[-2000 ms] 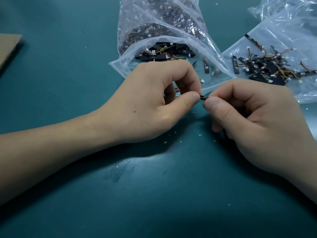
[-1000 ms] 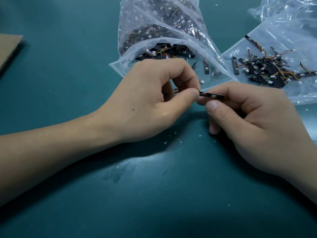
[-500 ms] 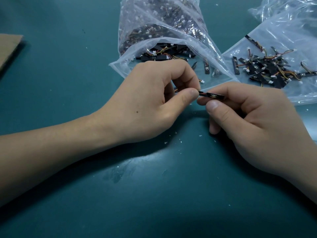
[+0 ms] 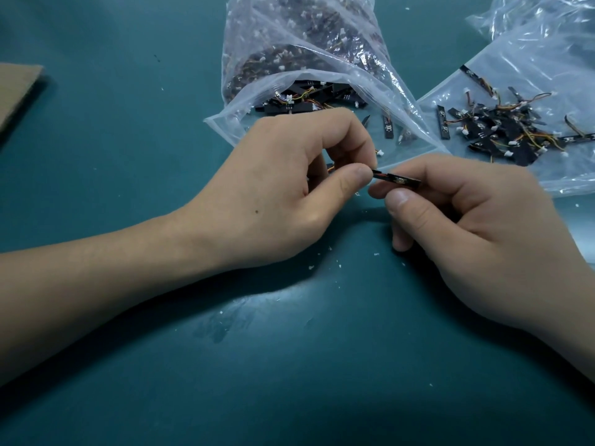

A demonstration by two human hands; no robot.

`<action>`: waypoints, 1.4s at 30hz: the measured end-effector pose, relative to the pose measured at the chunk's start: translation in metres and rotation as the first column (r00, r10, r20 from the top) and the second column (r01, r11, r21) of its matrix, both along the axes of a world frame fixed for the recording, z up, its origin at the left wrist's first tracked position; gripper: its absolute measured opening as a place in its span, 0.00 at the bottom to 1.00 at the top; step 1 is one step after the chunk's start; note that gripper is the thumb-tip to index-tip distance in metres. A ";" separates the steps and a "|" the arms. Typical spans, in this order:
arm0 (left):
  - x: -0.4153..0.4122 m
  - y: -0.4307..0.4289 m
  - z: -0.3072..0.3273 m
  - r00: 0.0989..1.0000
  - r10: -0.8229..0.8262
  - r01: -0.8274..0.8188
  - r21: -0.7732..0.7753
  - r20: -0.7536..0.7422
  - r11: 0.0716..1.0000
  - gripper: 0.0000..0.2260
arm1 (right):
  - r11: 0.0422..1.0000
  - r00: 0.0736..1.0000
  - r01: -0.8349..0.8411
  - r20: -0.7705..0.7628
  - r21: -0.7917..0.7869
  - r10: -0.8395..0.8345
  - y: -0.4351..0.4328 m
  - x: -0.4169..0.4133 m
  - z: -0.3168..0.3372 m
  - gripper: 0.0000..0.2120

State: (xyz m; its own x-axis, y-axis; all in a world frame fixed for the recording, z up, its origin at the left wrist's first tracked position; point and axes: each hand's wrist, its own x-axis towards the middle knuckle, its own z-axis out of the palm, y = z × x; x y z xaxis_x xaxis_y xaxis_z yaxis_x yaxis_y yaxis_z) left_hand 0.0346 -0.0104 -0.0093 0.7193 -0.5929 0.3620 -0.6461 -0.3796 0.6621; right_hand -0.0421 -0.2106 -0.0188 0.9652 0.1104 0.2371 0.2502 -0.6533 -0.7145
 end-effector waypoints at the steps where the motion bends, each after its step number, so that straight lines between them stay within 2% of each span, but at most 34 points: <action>1: 0.000 0.000 0.000 1.000 -0.001 0.000 -0.012 -0.009 1.000 0.02 | 1.000 1.000 0.000 0.002 0.002 0.000 0.000 0.000 0.000 0.07; 15: 0.000 0.000 -0.001 1.000 -0.015 0.015 0.029 -0.015 0.999 0.02 | 1.000 1.000 -0.009 0.009 -0.012 0.010 0.001 0.001 0.002 0.07; 27: 0.001 0.001 0.000 0.998 -0.043 0.042 -0.008 -0.053 0.999 0.03 | 1.000 1.000 -0.013 0.004 0.004 0.013 0.000 0.000 0.002 0.06; 34: 0.000 0.001 -0.002 0.999 -0.043 0.044 0.025 -0.025 0.999 0.02 | 1.000 1.000 -0.019 0.005 0.001 0.019 0.000 0.000 0.001 0.05; 39: 0.002 0.002 -0.003 0.998 -0.057 0.057 -0.043 -0.008 0.997 0.02 | 1.000 1.000 -0.018 0.016 0.002 0.018 -0.001 -0.001 0.002 0.05; 42: 0.003 0.002 -0.002 0.987 -0.160 0.162 -0.108 0.028 0.981 0.02 | 0.999 0.999 -0.047 0.025 -0.026 0.048 -0.001 0.000 0.002 0.04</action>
